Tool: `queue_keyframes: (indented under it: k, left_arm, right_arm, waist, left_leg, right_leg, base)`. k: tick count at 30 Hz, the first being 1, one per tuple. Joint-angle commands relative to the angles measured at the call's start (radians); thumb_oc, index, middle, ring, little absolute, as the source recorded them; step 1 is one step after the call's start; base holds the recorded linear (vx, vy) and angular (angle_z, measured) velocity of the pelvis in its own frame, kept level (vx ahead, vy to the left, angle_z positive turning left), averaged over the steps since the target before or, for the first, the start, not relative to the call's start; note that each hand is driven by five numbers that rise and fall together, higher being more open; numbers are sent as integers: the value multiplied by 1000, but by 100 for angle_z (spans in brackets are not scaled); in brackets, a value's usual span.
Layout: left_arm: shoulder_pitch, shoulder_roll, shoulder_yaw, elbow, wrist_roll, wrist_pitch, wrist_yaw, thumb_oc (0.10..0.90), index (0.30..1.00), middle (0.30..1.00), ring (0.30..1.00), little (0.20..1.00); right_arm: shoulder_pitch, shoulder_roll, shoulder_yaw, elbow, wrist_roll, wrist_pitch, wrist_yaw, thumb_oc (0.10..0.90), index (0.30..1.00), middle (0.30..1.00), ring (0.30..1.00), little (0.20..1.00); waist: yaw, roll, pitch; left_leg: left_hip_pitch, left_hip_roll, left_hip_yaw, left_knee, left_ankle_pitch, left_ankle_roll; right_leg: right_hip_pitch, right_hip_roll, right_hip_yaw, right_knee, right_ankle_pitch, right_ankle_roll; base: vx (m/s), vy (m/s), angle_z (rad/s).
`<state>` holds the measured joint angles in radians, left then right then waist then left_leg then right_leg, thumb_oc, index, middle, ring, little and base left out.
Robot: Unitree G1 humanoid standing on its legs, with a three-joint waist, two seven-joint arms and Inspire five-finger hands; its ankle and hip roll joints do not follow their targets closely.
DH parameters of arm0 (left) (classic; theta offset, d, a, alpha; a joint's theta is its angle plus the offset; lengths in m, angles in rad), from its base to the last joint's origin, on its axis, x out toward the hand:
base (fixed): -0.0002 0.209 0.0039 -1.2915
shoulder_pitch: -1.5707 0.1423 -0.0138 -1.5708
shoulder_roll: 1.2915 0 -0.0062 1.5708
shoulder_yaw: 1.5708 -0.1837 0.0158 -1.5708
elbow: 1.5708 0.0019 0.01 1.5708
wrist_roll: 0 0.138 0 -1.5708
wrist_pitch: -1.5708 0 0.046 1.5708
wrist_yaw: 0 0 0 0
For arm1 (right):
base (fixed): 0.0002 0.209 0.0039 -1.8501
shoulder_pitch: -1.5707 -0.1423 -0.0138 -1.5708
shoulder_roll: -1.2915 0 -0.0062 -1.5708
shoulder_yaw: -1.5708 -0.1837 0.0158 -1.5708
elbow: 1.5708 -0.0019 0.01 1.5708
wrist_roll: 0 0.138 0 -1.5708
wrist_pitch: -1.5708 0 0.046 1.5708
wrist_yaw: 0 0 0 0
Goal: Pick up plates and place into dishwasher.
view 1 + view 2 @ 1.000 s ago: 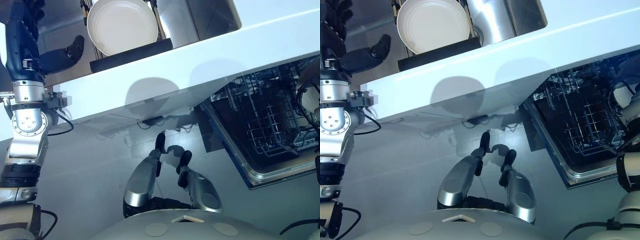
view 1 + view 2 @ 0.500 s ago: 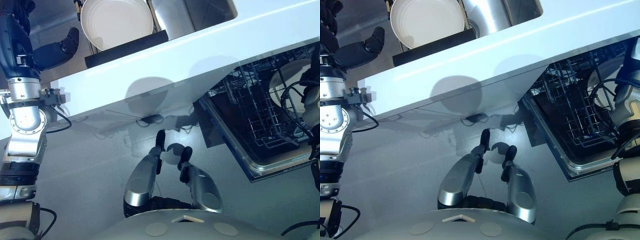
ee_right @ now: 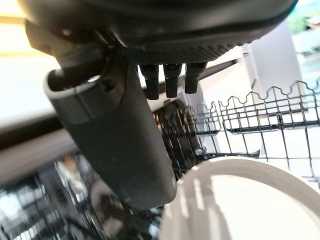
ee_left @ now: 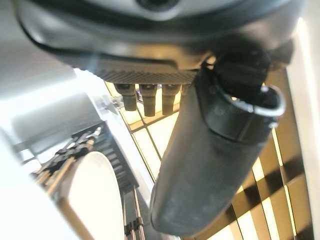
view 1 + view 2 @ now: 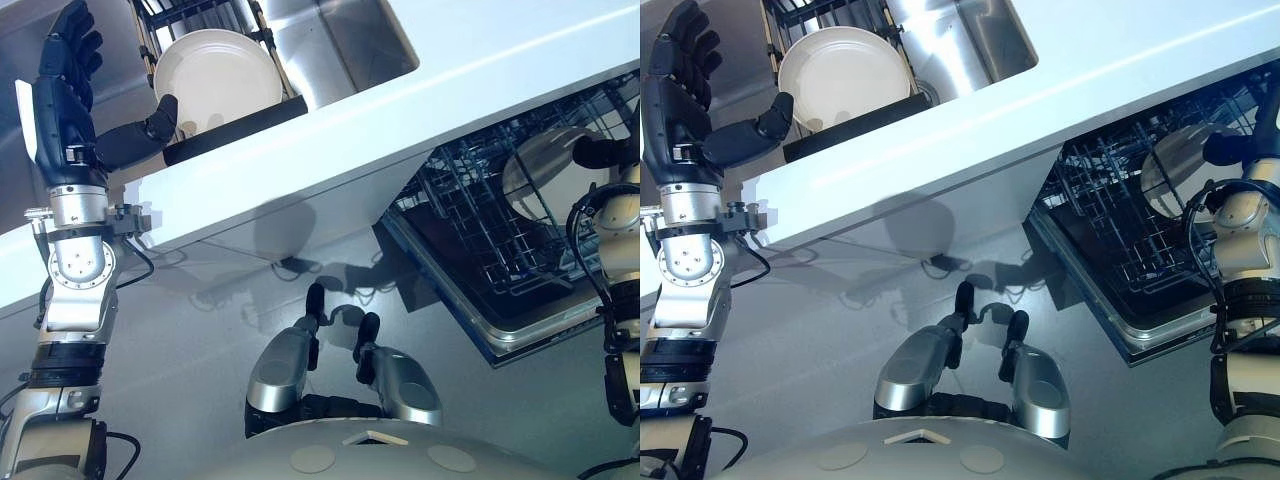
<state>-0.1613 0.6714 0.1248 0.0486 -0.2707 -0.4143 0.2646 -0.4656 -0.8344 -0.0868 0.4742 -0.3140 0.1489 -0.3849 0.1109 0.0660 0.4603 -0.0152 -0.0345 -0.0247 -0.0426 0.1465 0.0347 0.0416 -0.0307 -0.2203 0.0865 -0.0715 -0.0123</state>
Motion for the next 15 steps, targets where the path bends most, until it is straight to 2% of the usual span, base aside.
queue_keyframes:
  k: [1,4,9,13,15]
  left_arm:
    - [26,-4,52,-80,60,-67,4,800,900,900,900,900]
    - [29,2,64,-77,93,-60,-4,800,900,900,900,900]
    - [28,34,88,-53,166,1,-3,800,900,900,900,900]
    - [-6,84,93,11,194,74,-19,800,900,900,900,900]
    - [-29,112,92,60,229,123,-42,800,900,900,900,900]
  right_arm:
    - [36,-40,-20,-138,55,-87,-130,800,900,900,900,900]
    - [97,12,-70,-204,121,-134,-129,800,900,900,900,900]
    - [202,89,-124,-323,233,-241,-75,800,900,900,900,900]
    - [239,126,-121,-398,326,-338,21,800,900,900,900,900]
    - [257,151,-106,-439,426,-378,153,800,900,900,900,900]
  waist:
    - [-27,-27,-228]
    - [-40,-26,-259]
    - [-69,-20,-303]
    - [-92,-14,-328]
    - [-107,-10,-341]
  left_leg:
    - [42,-4,14,56,-162,-43]
    - [65,-8,26,50,-176,-40]
    - [103,-15,53,38,-196,-31]
    - [126,-23,79,34,-210,-20]
    - [137,-29,92,29,-217,-12]
  right_leg:
    - [-13,4,6,18,-29,56]
    - [3,1,9,10,-33,60]
    - [28,-3,24,-2,-38,67]
    - [42,-9,40,-7,-39,76]
    - [44,-13,51,-6,-38,83]
  base:
    - [14,62,-9]
    - [-1,77,-11]
    - [-35,111,-12]
    - [-43,118,-25]
    - [-54,154,-22]
